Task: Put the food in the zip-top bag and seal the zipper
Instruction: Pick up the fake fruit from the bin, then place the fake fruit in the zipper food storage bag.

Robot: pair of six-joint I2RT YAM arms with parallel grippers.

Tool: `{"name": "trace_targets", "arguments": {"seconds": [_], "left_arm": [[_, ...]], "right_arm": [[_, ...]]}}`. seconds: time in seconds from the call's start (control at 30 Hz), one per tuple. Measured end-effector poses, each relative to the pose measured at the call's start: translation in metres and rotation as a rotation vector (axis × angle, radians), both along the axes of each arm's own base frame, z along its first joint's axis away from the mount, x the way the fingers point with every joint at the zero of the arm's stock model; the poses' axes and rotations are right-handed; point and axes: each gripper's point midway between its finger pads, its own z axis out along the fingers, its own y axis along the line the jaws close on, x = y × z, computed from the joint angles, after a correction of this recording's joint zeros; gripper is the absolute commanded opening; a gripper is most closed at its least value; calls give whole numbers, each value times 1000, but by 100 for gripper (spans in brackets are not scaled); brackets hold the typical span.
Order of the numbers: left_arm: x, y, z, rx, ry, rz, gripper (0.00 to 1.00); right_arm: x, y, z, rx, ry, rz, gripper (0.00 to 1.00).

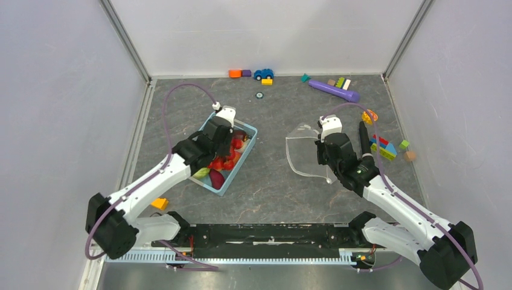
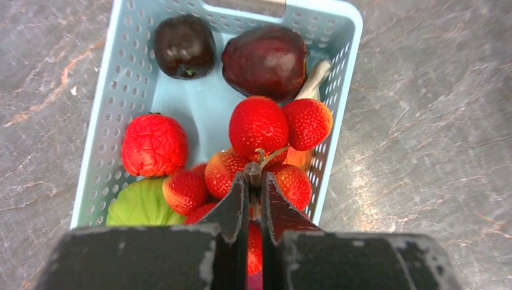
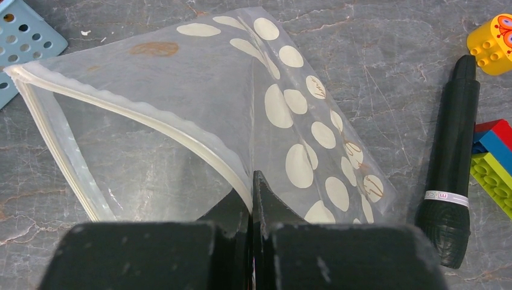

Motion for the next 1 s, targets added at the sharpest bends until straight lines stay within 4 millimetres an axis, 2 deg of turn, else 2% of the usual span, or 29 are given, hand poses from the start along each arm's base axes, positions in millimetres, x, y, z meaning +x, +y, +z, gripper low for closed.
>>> {"name": "trace_targets", "arguments": {"seconds": [0.2,0.33,0.47,0.6,0.7,0.8,1.0], "left_arm": [[-12,-1,49,-133,-106,-12,2],[-23,-13,80,-250,-170,-86,2],[-36,-38,117,-411,-242,-222,2],[-52,-72,148,-583,-283,-396,2],[-66,-102,165,-687,-281,-543,2],[-79,-127,171,-753,-267,-663,2],[-97,-160,180,-824,-269,-824,2]], "right_arm": [[-4,0,1,8,42,-12,0],[-3,9,6,21,83,6,0],[-4,15,5,41,116,18,0],[-6,24,5,76,141,40,0],[-7,30,7,108,151,54,0],[-9,37,8,148,160,68,0],[-15,57,17,254,176,127,0]]}}
